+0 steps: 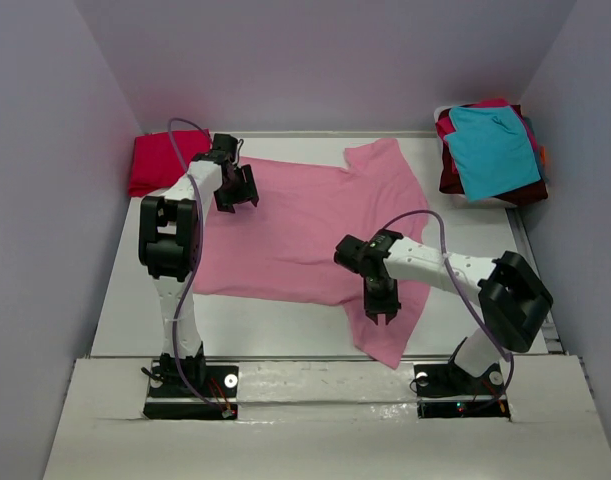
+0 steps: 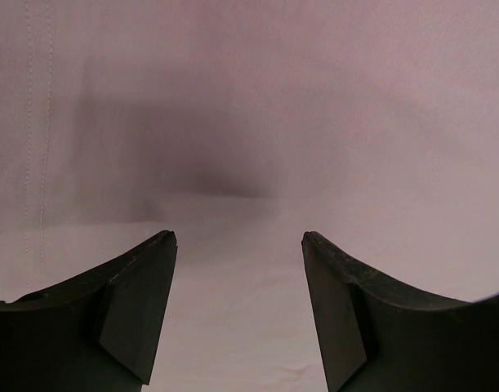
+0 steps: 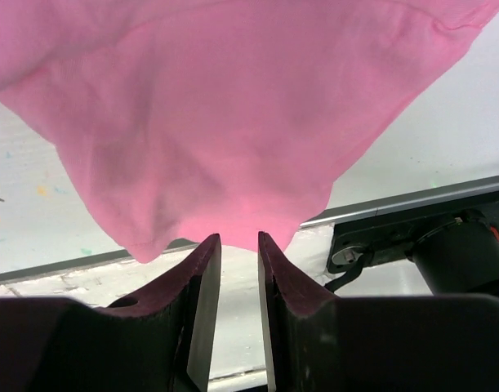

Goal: Fold and stack the t-shirts
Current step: Flatten the tshirt out

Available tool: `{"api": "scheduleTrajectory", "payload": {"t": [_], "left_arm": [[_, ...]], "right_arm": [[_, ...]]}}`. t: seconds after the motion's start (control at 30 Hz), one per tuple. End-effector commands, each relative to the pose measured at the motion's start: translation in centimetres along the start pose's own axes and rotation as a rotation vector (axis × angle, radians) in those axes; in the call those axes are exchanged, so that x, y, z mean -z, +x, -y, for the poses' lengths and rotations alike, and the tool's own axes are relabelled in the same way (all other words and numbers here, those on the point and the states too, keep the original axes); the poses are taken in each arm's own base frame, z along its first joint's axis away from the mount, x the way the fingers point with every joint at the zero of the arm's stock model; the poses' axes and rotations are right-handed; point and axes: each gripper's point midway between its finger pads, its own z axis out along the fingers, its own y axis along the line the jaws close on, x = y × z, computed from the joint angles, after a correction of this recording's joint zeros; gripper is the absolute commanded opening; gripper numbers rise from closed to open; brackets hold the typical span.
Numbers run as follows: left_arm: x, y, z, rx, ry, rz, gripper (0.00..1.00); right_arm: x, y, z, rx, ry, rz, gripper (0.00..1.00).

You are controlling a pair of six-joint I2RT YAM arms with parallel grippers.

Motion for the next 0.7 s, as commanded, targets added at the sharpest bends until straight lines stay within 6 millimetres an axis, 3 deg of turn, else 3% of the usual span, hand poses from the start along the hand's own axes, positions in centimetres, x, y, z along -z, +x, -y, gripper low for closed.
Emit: {"api": "scheduleTrajectory", "payload": {"t": [0.0,0.23,0.37,0.53,0.67], "left_arm": [[1.4,0.7,1.0,-0.032,0.013,-0.007,0.74],[4.8,3.8,5.6,-0.138,0.05,0.002,0.74],[6.9,8.1,9.5,-0.243,0.097,-0.038,0.74],[7.5,12.5,11.1,-0.299,0.133,-0.115,0.74],[6.1,14.8,10.4,-0.299,0.12,-0.18,0.74]], "right_arm": [[0.0,1.9,0.3,0.041,-0.005,-0.051,0.31],[-1.1,4.7,0.7,0.039,-0.04,-0.126,0.3],[-1.7,6.9,1.5,0.05,-0.041,-0.186,0.3],[-2.1,7.6,0.8,0.053,-0.081,-0.209,0.3],[-3.1,7.6,-0.4,0.063,-0.092,-0.223,0.3]]}}
